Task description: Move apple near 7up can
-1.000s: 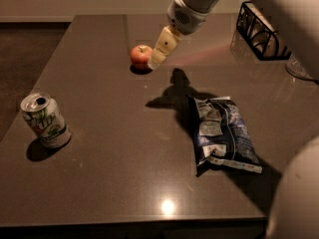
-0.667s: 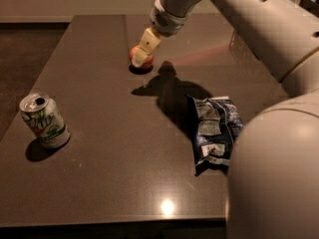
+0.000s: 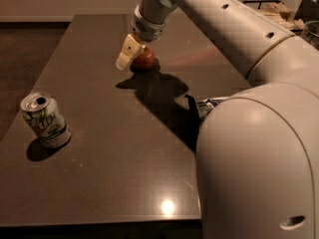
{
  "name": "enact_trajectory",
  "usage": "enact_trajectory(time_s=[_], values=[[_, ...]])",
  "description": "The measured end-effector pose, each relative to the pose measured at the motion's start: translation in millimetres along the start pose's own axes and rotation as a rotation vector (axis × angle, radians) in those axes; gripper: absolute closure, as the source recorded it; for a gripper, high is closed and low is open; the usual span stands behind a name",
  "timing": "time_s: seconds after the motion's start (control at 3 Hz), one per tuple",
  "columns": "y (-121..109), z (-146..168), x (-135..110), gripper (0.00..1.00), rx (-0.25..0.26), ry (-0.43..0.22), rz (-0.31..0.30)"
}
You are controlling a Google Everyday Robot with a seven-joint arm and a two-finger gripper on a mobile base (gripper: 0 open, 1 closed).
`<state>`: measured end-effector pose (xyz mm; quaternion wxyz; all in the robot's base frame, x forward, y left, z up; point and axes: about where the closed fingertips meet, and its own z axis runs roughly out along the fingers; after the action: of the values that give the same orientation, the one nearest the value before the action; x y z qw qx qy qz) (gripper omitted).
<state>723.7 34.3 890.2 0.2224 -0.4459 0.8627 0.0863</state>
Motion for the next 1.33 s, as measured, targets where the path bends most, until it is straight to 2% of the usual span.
enact_trajectory(time_s=[0.33,0.67,1.0,1.33], values=[[4.2,12.6,-2.3,0.18,-0.001,0.014,0.001],[3.1,15.9,-2.0,0.40,0.003,0.016,-0.005],[5.4,8.7,-1.9,0.64,0.020,0.005,-0.045],[19.8,-25.5,3.4,0.95,0.011,-0.061,-0.119]])
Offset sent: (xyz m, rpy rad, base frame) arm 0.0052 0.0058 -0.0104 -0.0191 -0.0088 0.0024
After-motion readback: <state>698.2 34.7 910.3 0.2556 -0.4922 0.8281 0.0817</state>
